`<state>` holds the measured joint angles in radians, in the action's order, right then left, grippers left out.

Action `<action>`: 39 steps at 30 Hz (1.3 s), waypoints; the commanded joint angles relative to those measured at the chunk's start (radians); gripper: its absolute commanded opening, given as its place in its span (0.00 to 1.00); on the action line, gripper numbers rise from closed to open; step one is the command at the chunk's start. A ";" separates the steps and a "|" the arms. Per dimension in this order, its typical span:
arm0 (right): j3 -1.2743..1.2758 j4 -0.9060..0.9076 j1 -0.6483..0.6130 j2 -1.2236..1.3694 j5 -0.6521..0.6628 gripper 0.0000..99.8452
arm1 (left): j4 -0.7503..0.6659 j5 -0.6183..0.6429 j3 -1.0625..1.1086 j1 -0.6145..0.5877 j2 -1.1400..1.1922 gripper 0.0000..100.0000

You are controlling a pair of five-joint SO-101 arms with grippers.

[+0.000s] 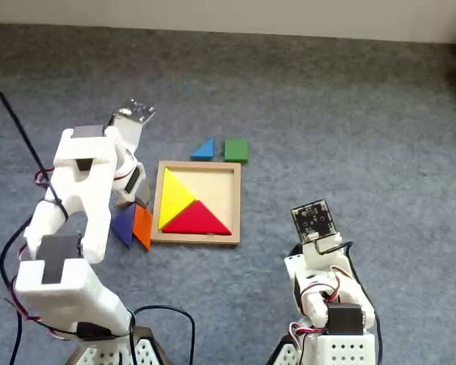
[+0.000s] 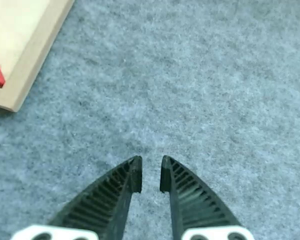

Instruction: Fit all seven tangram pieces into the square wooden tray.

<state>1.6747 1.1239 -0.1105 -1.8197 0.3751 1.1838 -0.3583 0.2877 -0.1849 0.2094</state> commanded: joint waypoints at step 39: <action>0.116 -0.018 0.018 -0.016 0.012 0.08 | 0.046 -0.003 -0.128 0.091 -0.082 0.01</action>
<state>1.6747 1.1239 -0.1105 -1.8197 0.3751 1.1868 -0.3598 0.1910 -0.1665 0.2294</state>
